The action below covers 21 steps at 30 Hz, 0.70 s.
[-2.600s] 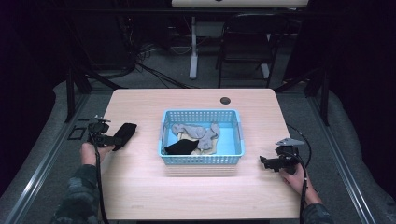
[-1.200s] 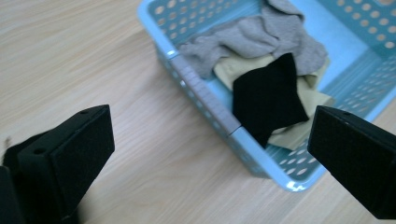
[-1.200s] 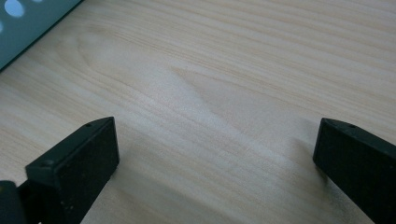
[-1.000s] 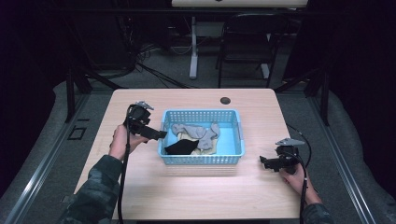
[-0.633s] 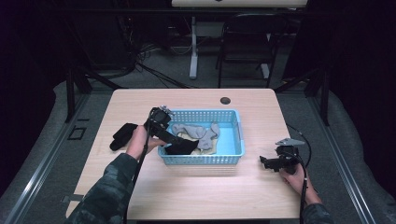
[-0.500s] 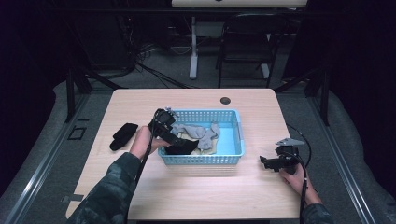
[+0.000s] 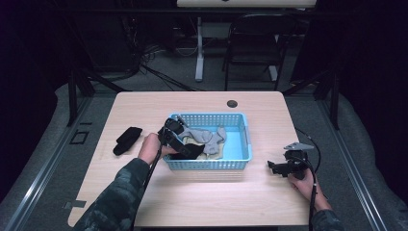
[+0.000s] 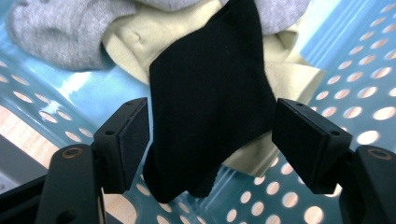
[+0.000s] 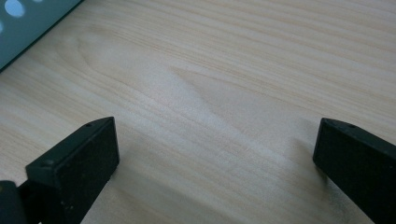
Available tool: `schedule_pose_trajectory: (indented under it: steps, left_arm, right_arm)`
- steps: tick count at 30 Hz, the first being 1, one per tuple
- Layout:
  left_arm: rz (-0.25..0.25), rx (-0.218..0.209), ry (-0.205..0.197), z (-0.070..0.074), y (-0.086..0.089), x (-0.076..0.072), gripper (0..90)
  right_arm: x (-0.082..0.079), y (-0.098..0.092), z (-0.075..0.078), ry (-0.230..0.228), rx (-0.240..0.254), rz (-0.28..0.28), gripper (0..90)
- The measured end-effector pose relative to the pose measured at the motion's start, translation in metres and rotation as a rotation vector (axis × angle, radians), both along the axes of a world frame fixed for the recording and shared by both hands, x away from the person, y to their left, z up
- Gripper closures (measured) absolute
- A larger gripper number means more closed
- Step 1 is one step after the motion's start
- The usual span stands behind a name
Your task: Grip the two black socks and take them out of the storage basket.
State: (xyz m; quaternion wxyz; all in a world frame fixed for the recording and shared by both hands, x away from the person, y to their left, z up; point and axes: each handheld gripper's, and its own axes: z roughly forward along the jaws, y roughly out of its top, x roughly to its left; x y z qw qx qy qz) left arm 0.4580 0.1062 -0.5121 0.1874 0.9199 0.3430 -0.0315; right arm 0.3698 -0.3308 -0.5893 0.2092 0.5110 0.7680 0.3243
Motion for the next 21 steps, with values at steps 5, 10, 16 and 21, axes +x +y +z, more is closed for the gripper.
schedule_pose_trajectory:
  steps: [5,10,16,21]
  left_arm:
    - [-0.015,0.026,0.023,-0.0048,-0.0032,0.0022,31.5]
    - [-0.02,0.038,0.02,-0.005,-0.004,0.0025,35.2]
    - [-0.037,0.061,0.004,-0.0047,-0.0074,0.0018,42.3]
    - [-0.04,0.092,-0.008,-0.0049,-0.01,0.0005,51.5]
  right_arm:
    - [0.0001,0.0,0.0,-0.001,-0.003,-0.003,0.0]
    - [0.0,-0.0001,0.0,0.0,-0.003,-0.001,0.0]
    - [0.0001,-0.0001,0.0,0.0,0.001,0.001,0.0]
    - [0.0001,-0.0002,0.0,0.0,-0.005,-0.001,0.0]
